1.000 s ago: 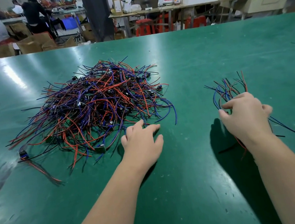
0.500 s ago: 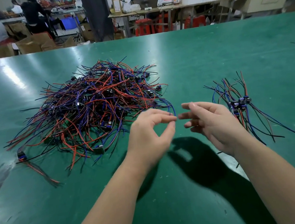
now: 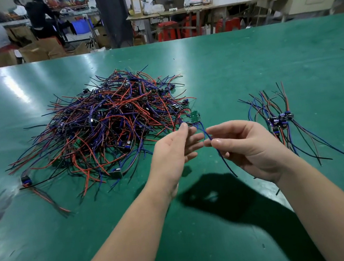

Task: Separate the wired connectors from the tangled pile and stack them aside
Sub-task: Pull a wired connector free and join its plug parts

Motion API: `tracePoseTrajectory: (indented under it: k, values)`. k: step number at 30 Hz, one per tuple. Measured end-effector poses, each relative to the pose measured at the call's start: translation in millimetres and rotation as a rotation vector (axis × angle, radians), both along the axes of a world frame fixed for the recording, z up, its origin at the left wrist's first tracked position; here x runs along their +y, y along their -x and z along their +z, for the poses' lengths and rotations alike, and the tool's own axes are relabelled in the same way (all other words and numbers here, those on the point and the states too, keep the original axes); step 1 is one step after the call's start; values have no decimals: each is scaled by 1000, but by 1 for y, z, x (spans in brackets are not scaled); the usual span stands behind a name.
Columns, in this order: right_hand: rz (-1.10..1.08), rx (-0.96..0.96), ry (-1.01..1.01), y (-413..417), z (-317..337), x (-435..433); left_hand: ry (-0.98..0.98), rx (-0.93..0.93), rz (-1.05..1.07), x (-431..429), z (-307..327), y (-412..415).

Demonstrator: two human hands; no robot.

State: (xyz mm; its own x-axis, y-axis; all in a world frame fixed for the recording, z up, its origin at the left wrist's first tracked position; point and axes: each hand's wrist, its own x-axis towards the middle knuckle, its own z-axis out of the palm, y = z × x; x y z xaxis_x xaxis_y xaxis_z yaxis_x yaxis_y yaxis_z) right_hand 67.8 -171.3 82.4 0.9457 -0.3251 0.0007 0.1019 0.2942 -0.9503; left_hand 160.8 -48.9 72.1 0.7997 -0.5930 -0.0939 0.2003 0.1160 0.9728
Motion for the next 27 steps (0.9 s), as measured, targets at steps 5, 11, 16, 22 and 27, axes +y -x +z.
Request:
tracePoseTrajectory:
  k: [5,11,16,22,27]
  values:
    - [120,62,98,1,-1,6,235,216,14,2,7,4]
    - [-38,110,38,-4,-3,3,194,363,-115,6,13,5]
    - [23,-13,-202,-2,0,0,109,544,-308,7,14,6]
    - [7,-88,-221,1,6,0,-53,411,-344,7,12,9]
    - [-167,3,-100,2,13,-1,-28,115,-66,0,5,8]
